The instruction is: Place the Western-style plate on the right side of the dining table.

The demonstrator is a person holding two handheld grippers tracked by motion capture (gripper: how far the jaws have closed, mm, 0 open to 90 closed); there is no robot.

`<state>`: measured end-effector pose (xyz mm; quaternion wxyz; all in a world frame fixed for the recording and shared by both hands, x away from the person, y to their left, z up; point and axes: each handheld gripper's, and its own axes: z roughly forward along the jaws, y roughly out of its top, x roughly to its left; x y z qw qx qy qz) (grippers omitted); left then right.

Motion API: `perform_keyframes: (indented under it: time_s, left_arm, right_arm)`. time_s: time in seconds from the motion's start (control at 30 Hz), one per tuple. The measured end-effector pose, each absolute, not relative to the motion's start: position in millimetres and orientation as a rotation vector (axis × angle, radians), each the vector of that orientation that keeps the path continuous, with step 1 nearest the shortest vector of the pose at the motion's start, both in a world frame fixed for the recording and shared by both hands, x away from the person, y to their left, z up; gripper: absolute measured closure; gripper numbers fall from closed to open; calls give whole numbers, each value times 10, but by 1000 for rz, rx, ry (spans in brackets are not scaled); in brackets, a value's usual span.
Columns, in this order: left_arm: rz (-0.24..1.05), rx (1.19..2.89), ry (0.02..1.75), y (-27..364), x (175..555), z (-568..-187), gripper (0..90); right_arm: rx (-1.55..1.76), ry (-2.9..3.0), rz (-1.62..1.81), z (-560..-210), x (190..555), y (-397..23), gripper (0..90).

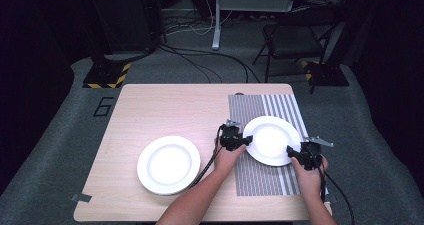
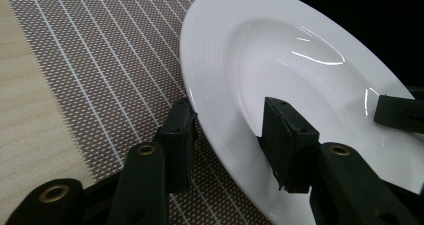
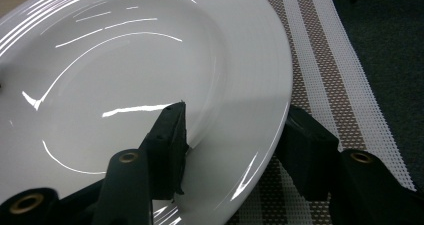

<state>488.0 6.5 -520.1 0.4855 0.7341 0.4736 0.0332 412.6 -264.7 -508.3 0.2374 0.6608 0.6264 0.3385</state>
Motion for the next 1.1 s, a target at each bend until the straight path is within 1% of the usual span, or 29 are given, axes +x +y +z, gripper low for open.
perform_keyframes:
  time_s: [0.13,0.2,0.4,0.6,0.9,1.1]
  left_arm:
    - [55,1752,1165,126,4877,-5173,548]
    - [68,1742,1160,167,4864,-5146,539]
    - [69,1697,1171,318,4817,-5045,526]
    - [70,1691,1150,450,4747,-4926,513]
    - [100,1682,1106,656,4635,-4686,511]
    - [118,1681,1106,777,4592,-4646,510]
  right_arm:
    - [1861,1682,1007,-5082,4109,-2692,460]
    - [1859,1678,1005,-5072,4097,-2687,448]
    - [1820,1655,995,-5012,3996,-2707,429]
    - [1769,1655,1024,-4902,3866,-2720,422]
    - [1689,1716,1072,-4786,3801,-2537,408]
    - [1648,1748,1099,-4722,3759,-2430,403]
